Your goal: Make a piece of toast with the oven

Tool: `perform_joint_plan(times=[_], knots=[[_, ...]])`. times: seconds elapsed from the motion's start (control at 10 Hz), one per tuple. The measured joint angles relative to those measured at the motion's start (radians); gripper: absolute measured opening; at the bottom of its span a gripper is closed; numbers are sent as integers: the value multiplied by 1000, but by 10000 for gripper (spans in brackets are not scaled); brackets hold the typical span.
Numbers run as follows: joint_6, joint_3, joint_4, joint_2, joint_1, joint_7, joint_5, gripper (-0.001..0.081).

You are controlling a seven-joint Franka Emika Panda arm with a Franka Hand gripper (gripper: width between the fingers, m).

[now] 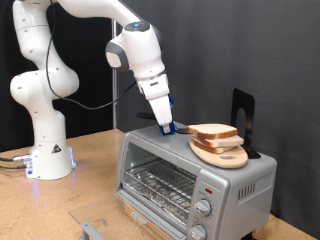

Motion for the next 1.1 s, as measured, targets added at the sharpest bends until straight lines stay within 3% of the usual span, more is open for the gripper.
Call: perform_joint_plan(times=[1.1], knots=[[28, 16, 0, 1, 1, -1, -52, 805]])
